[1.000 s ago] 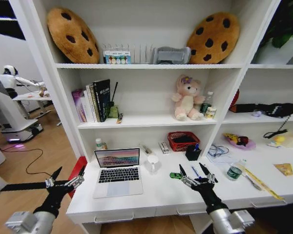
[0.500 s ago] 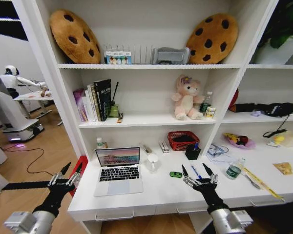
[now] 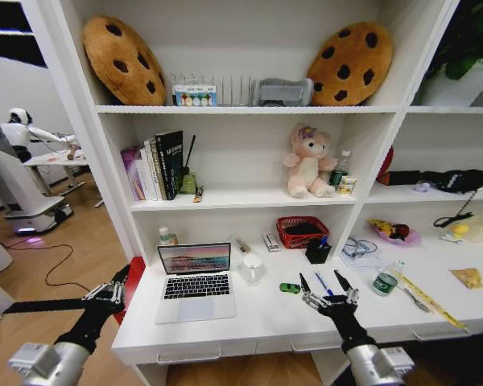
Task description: Organize the objects on the table.
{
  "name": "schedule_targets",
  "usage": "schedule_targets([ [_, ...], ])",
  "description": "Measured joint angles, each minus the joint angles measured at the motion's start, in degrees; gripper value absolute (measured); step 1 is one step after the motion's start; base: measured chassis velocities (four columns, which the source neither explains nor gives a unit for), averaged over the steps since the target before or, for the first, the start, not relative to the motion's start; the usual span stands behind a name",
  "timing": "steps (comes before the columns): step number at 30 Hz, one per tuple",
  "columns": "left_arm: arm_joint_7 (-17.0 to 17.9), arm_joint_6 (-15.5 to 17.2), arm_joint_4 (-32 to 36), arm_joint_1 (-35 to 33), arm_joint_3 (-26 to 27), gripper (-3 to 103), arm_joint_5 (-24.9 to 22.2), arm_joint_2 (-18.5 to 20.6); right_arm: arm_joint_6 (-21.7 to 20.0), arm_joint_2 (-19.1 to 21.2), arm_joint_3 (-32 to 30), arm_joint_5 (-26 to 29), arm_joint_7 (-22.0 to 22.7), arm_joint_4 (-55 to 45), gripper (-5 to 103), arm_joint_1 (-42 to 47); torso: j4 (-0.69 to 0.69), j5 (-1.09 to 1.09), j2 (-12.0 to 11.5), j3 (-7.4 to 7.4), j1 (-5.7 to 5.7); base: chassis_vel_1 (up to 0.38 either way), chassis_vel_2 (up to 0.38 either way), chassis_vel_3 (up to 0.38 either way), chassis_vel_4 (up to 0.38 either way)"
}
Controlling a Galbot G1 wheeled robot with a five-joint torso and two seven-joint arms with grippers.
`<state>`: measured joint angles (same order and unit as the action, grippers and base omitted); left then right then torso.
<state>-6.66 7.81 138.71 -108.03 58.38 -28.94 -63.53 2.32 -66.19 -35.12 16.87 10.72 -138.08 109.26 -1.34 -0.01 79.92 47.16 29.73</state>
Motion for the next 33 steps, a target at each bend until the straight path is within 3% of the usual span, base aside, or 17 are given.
schedule_targets([
  [2,-1.2,-0.5,-3.3,2.5,0.8,0,0.9,4.6,0.3,-0.3,-0.3,-0.5,-0.1,0.5,100,0.0,0.01,0.00,0.0,0.00,0.00,0.000,0.000,0.000,0.000],
  [4,-1.8,-0.7,-4.8,3.7,0.9,0,1.2,6.3,0.5,-0.4,-0.4,-0.7,-0.1,0.7,100,0.1,0.02,-0.01,0.0,0.00,0.00,0.000,0.000,0.000,0.000],
  [5,-2.5,-1.2,-7.7,6.2,1.1,0,1.9,10.1,0.8,-0.6,-0.6,-0.9,-0.2,1.0,100,0.1,0.01,-0.02,0.0,0.00,0.00,0.000,0.000,0.000,0.000],
  [6,-2.5,-1.2,-7.7,6.2,1.1,0,1.9,10.1,0.8,-0.6,-0.6,-0.9,-0.2,1.0,100,0.1,0.01,-0.02,0.0,0.00,0.00,0.000,0.000,0.000,0.000],
  [7,-4.0,-2.1,-11.5,8.9,1.1,0,2.9,15.6,1.0,-1.0,-0.8,-1.1,-0.2,1.2,100,0.2,-0.01,-0.02,0.0,0.00,0.00,0.000,0.000,0.000,0.000],
  [9,-4.7,-2.5,-12.6,9.6,1.1,0,3.4,17.3,1.0,-1.1,-0.9,-1.2,-0.2,1.3,100,0.3,-0.02,0.00,0.0,0.01,0.00,0.000,0.000,0.000,0.000],
  [12,-12.1,-5.7,-18.6,13.2,-0.3,0,9.7,24.7,1.2,-2.3,-1.2,-2.0,-0.2,1.8,100,0.9,0.00,-0.01,0.0,0.01,0.00,0.000,0.000,0.000,0.000],
  [14,-12.8,-6.0,-19.1,13.6,-0.5,0,10.4,25.3,1.3,-2.5,-1.2,-2.2,-0.2,1.9,100,0.9,0.00,-0.01,0.0,0.01,0.00,0.000,0.000,0.000,0.000],
  [17,-18.3,-8.8,-23.2,17.4,-3.2,0,14.6,30.2,2.2,-4.3,-1.2,-3.6,-0.2,2.5,100,1.5,0.01,-0.01,0.0,0.01,0.00,0.000,0.000,0.000,0.000],
  [24,-23.8,-11.7,-29.6,25.2,-9.0,0,15.4,37.5,2.9,-5.9,-1.1,-4.6,-0.2,3.2,100,2.0,0.00,0.01,0.0,0.01,0.00,0.000,0.000,0.000,0.000],
  [26,-26.3,-12.5,-32.0,30.3,-13.3,0,15.5,39.7,3.0,-6.3,-1.2,-4.7,-0.4,3.4,100,2.0,0.01,0.00,0.0,0.01,0.00,0.000,0.000,0.000,0.000],
  [29,-26.9,-12.6,-32.8,33.3,-16.2,0,15.5,40.1,3.0,-6.5,-1.2,-4.7,-0.4,3.5,100,2.0,0.02,0.01,0.0,0.01,0.00,0.000,0.000,0.000,0.000],
  [31,-27.8,-12.6,-35.0,42.2,-25.3,0,15.8,40.0,3.0,-6.7,-1.2,-4.9,-0.5,3.7,100,2.1,0.00,0.00,0.0,0.00,0.00,0.000,0.000,0.000,0.000],
  [32,-27.8,-12.6,-35.0,42.2,-25.3,0,15.8,40.0,3.0,-6.7,-1.2,-4.9,-0.5,3.7,100,2.1,0.00,0.00,0.0,0.00,0.00,0.000,0.000,0.000,0.000],
  [33,-28.1,-12.6,-35.9,45.6,-28.8,0,16.1,39.6,3.0,-6.8,-1.4,-4.9,-0.5,3.7,100,2.1,-0.01,0.01,0.0,0.01,0.00,0.000,0.000,0.000,0.000],
])
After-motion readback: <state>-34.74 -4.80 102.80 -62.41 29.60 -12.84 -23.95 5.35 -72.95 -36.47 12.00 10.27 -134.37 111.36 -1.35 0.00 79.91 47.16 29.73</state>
